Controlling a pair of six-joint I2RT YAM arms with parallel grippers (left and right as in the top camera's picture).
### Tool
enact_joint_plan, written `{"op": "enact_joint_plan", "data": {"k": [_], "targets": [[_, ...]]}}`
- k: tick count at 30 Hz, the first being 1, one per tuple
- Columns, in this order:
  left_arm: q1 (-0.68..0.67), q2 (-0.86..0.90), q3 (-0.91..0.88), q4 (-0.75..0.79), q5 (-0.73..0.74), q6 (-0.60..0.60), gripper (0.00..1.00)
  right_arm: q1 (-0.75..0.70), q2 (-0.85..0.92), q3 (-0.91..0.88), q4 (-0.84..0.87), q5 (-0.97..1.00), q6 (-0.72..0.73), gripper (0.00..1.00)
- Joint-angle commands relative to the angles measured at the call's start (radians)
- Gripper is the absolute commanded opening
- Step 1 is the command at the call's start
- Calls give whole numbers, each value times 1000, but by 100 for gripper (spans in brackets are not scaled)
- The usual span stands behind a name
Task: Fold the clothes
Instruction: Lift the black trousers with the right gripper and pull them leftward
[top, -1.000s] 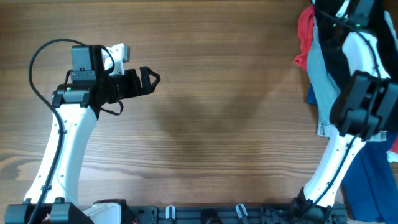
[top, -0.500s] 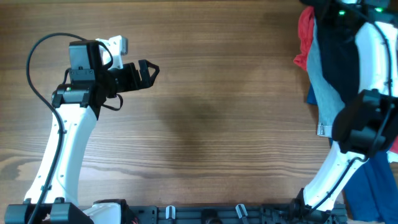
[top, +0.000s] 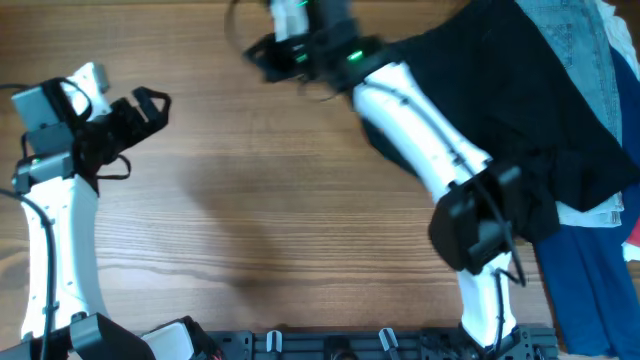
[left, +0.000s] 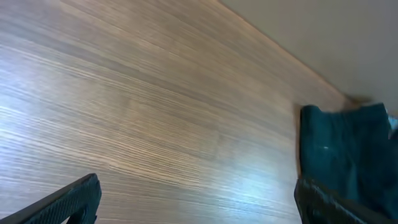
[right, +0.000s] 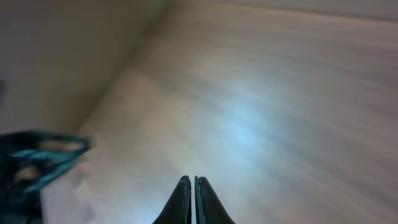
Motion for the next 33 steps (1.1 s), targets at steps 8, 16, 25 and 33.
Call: {"op": "enact_joint_plan", "data": {"k": [8, 16, 25, 33], "targets": [[35, -20, 15, -36, 6, -8, 100, -180, -4, 61, -223, 113, -41, 66], [35, -19, 15, -55, -10, -9, 100, -222, 27, 48, -495, 587, -241, 80], [35, -19, 15, -98, -29, -8, 100, -223, 134, 47, -692, 618, -234, 80], [35, -19, 15, -103, -37, -8, 100, -223, 207, 47, -558, 640, -272, 79]]}}
